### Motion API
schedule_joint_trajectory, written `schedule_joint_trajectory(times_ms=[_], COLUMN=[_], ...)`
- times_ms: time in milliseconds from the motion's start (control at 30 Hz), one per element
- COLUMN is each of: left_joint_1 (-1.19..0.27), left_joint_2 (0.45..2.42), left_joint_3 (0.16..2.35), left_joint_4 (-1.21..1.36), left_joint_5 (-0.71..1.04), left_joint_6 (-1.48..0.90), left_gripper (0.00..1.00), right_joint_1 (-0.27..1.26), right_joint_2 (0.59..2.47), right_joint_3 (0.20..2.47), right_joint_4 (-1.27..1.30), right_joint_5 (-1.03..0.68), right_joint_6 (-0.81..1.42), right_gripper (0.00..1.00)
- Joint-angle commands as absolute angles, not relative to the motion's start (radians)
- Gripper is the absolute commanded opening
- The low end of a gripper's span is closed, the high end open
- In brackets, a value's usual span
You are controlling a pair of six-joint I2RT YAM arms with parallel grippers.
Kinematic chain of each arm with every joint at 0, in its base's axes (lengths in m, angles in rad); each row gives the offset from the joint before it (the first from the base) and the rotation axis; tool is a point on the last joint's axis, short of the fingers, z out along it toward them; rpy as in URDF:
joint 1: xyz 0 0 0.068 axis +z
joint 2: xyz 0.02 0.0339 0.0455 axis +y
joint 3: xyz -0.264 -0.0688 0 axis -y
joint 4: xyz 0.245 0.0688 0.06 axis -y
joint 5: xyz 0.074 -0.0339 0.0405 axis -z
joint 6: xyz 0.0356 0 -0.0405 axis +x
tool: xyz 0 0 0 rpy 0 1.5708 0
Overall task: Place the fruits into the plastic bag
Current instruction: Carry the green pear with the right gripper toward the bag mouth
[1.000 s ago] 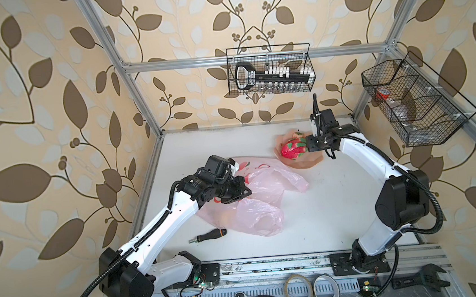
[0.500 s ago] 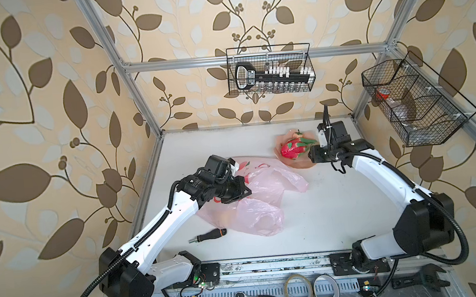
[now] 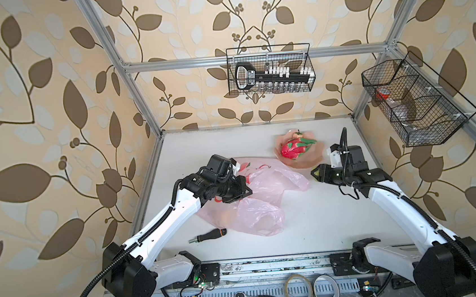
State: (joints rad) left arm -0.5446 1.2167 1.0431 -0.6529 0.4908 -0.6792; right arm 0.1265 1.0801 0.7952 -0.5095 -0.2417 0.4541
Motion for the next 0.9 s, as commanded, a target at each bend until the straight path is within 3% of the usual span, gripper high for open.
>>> schedule_joint_trajectory(times_ms=[0,867], left_joint_1=[-0.553,-0.554], left_joint_2=[1.217,1.233], left_joint_3=[1.074,1.091], left_joint_4=[-0.634,-0.634], left_joint_5=[0.506,0.501], left_joint_6=[-0.66,-0.655], left_gripper=[0.0,0.0], right_joint_1=[0.12,0.104], right_joint_2=[1.013,0.482], right_joint_3=[0.724,0.223], right_joint_4=[-0.452,-0.313], right_joint_5=[-0.345,-0.663], right_joint_6=[0.537,0.961], right_gripper=[0.47,0.42])
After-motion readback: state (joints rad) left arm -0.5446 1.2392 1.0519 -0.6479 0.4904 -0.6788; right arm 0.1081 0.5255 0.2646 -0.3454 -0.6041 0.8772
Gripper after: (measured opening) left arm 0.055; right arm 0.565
